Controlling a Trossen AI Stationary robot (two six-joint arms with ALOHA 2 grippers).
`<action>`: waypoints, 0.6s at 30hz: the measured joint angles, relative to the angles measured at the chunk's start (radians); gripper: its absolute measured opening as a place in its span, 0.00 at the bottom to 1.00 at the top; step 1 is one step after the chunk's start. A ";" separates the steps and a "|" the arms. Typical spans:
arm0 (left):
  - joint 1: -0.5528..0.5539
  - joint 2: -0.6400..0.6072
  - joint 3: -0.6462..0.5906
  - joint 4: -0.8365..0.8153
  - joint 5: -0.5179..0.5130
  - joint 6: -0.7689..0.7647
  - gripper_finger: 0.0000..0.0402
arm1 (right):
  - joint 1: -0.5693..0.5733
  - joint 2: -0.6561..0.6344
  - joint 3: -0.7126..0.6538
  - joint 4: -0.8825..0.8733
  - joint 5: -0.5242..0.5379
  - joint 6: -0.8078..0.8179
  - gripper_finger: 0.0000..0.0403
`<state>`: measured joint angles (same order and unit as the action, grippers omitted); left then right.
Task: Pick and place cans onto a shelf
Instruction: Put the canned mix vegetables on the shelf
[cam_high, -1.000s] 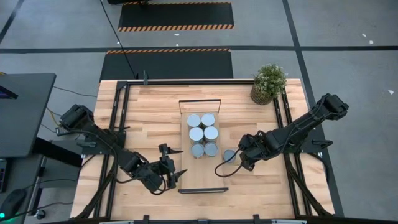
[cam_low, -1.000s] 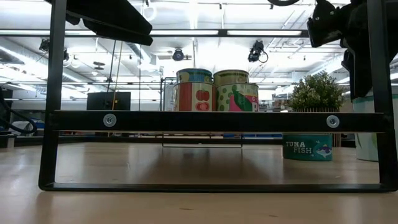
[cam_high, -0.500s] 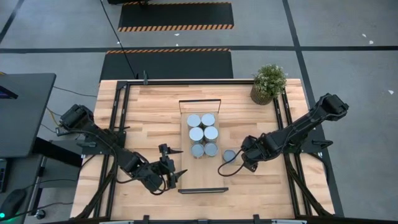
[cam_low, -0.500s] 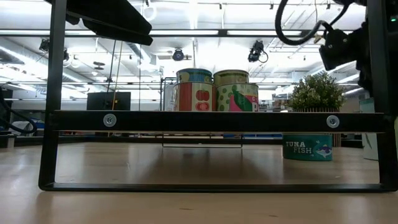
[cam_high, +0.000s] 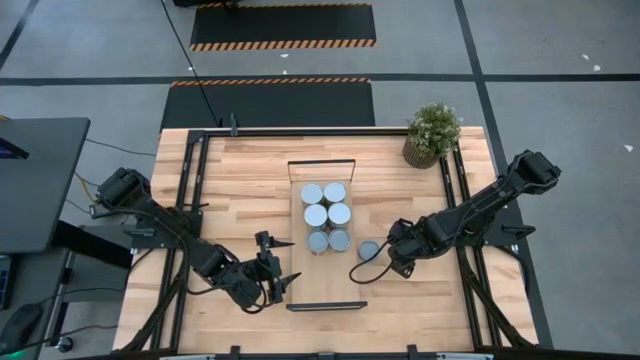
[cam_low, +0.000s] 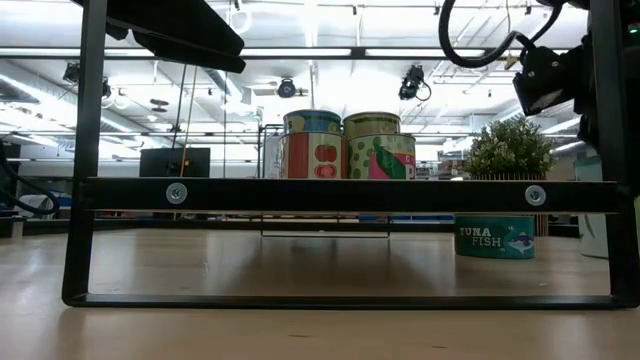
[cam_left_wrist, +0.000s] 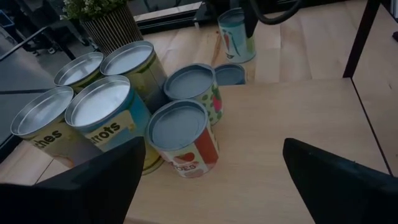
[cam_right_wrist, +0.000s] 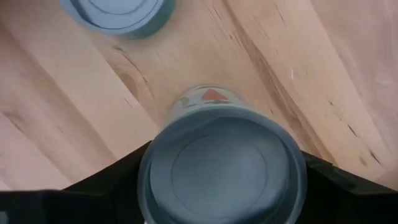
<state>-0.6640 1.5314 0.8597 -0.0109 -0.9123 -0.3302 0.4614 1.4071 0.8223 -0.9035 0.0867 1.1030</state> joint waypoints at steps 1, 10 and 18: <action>0.000 0.000 0.000 0.000 0.000 0.000 0.96 | 0.000 0.000 0.000 0.003 0.006 0.000 0.72; 0.000 0.000 0.000 -0.001 0.000 -0.026 0.96 | -0.004 0.001 0.103 -0.008 0.020 -0.018 0.73; 0.020 0.000 0.000 -0.001 0.051 -0.027 0.96 | 0.011 0.014 0.278 -0.016 0.113 -0.074 0.72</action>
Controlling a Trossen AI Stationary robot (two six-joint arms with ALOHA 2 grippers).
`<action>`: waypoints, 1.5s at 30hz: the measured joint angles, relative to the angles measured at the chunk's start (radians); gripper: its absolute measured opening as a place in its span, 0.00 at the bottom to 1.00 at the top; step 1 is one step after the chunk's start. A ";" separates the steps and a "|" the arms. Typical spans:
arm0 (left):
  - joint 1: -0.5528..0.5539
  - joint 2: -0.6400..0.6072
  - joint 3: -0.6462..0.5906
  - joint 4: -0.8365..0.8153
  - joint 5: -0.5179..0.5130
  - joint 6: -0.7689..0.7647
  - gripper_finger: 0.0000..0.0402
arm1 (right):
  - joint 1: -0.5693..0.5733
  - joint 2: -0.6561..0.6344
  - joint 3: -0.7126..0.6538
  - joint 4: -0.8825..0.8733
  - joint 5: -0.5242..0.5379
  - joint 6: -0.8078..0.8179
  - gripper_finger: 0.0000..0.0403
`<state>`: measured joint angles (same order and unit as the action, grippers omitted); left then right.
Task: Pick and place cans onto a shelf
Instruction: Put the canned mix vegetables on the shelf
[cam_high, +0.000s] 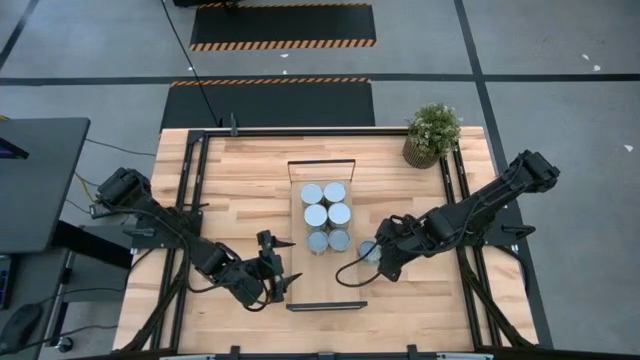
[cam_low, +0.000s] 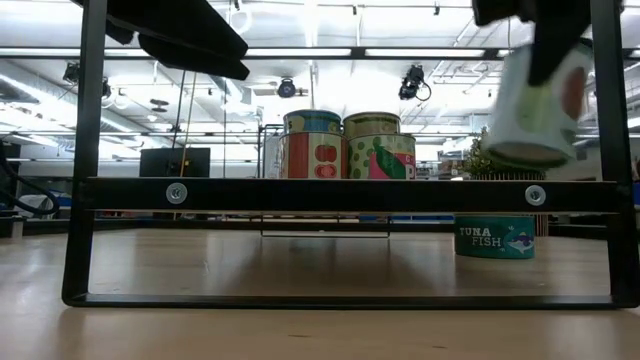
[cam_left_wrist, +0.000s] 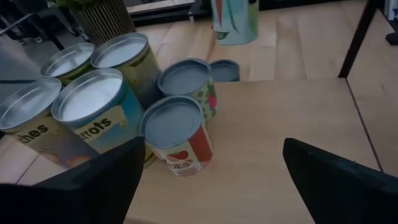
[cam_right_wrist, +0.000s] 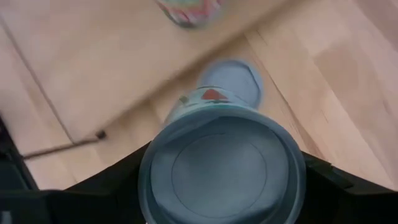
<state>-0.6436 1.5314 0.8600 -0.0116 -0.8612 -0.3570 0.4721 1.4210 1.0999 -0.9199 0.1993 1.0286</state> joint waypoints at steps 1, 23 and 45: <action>0.005 0.000 0.000 0.000 0.005 -0.001 0.96 | 0.001 0.011 0.015 0.009 0.007 -0.015 0.72; 0.010 0.000 0.000 -0.028 0.108 -0.052 0.96 | -0.058 0.524 0.562 -0.120 -0.085 -0.428 0.74; 0.010 0.008 0.000 -0.050 0.112 -0.070 0.96 | -0.089 0.527 0.553 -0.122 -0.063 -0.438 0.85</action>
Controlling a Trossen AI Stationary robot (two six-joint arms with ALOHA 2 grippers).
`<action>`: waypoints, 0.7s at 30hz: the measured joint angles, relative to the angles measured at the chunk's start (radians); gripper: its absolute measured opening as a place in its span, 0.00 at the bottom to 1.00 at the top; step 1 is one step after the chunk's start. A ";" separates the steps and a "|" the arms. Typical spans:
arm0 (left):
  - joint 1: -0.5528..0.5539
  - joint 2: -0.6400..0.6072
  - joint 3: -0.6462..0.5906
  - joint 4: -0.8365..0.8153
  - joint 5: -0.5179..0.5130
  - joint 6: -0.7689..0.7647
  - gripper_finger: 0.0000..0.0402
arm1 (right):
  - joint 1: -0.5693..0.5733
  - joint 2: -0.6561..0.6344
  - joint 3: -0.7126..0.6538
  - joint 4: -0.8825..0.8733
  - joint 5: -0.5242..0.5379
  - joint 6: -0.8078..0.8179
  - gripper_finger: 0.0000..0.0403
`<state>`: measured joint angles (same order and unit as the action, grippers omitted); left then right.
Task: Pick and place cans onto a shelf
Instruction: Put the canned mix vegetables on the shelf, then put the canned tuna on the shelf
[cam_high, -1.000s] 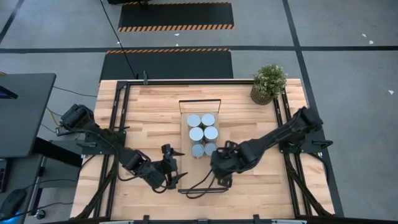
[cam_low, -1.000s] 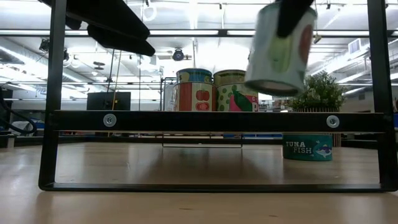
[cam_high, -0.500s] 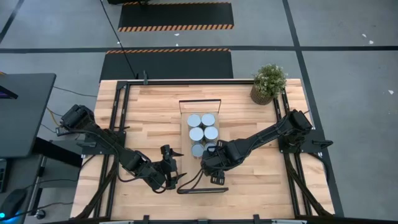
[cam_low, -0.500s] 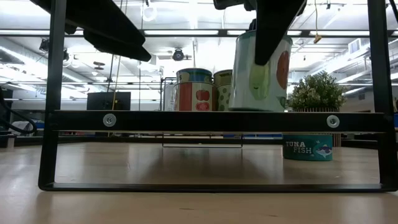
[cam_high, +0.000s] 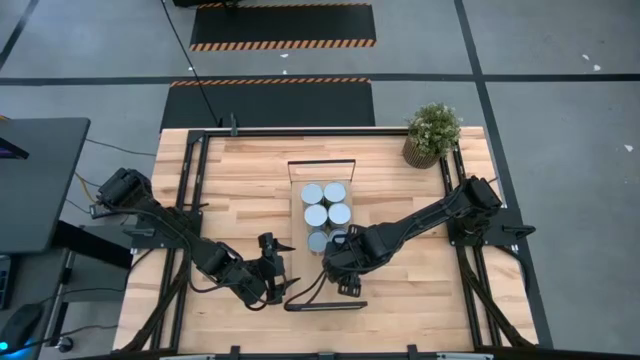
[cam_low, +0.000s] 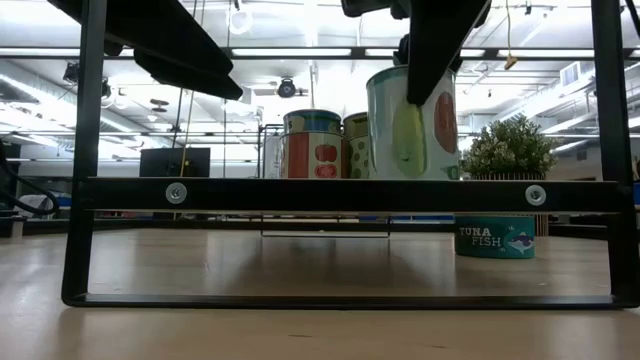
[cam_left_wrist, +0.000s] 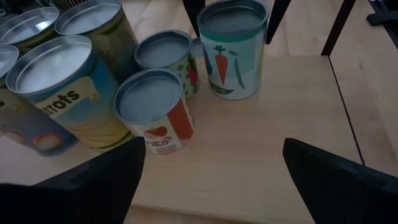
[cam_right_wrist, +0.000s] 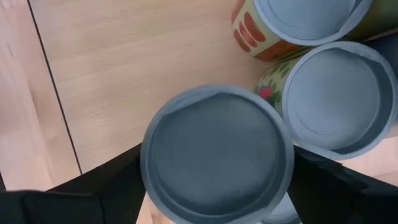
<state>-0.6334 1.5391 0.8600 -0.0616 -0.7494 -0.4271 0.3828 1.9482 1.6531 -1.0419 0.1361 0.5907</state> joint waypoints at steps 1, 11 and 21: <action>0.000 0.000 0.000 0.000 0.000 0.001 0.96 | 0.000 -0.002 0.000 -0.003 -0.004 0.000 0.85; 0.000 0.000 0.000 0.004 0.000 0.014 0.96 | 0.027 -0.142 0.001 -0.101 0.098 0.002 0.84; 0.000 0.000 0.000 0.005 0.021 0.011 0.96 | 0.079 -0.250 -0.220 -0.154 0.180 0.049 0.84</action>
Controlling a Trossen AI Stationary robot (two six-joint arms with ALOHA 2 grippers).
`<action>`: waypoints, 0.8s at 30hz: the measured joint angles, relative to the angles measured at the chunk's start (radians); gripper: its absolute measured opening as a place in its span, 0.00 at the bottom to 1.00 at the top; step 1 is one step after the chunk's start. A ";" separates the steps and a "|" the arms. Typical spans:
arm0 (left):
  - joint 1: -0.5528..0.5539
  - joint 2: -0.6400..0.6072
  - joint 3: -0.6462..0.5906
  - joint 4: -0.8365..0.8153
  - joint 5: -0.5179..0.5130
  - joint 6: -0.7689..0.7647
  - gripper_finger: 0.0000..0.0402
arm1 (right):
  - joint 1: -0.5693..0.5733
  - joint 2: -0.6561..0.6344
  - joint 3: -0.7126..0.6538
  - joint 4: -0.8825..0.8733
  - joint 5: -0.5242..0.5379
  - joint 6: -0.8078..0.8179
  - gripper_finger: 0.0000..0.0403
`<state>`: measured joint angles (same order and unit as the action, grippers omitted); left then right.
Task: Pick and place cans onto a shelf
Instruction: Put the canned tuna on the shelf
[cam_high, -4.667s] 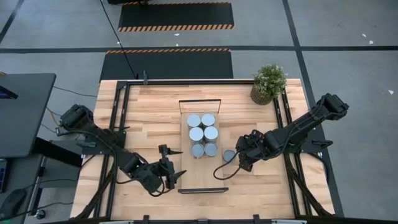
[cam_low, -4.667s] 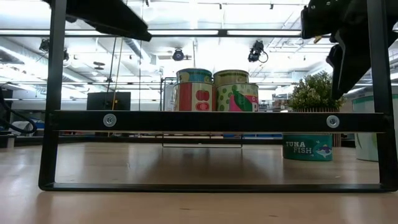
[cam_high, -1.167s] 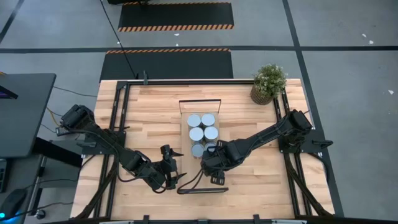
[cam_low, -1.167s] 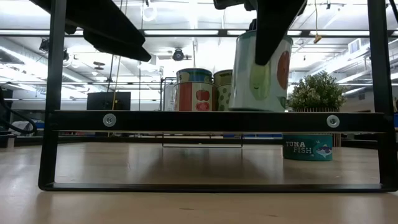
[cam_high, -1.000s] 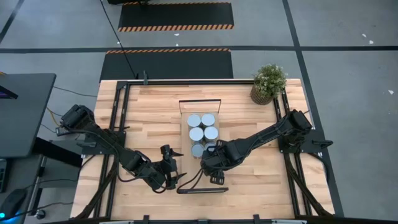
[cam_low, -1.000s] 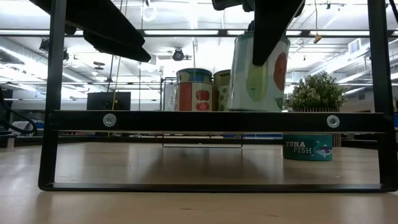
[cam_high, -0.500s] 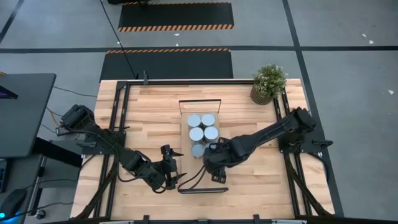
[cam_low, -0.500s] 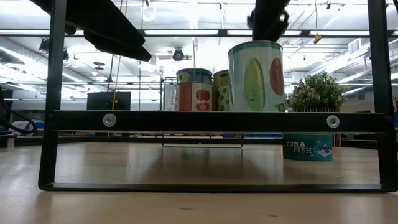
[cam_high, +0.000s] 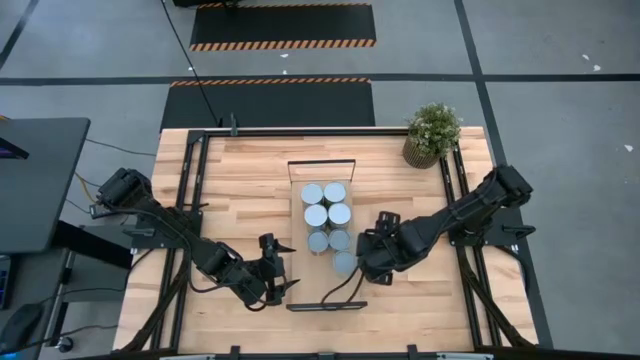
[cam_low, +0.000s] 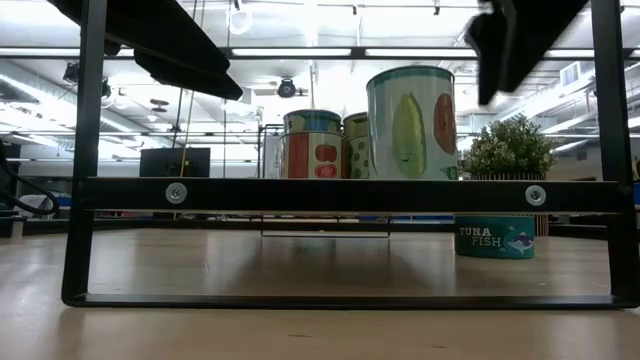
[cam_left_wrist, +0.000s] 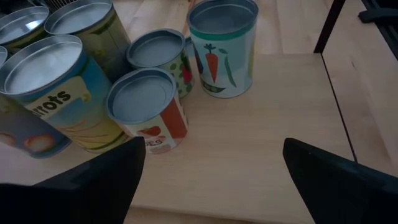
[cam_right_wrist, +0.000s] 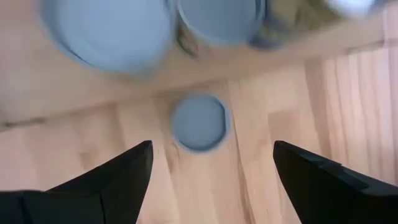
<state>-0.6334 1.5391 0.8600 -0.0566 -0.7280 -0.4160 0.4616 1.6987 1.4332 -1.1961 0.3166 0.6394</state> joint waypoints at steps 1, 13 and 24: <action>0.000 0.000 0.000 0.000 0.000 0.000 0.96 | -0.003 -0.012 -0.038 0.015 -0.003 0.007 0.84; 0.002 0.000 0.000 0.001 0.000 0.000 0.96 | -0.018 -0.109 -0.400 0.350 -0.005 -0.095 0.88; 0.002 0.000 -0.001 0.001 0.000 -0.012 0.96 | -0.066 -0.068 -0.438 0.451 -0.019 -0.178 0.98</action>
<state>-0.6312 1.5387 0.8593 -0.0559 -0.7277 -0.4282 0.3957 1.6302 0.9949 -0.7447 0.2975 0.4609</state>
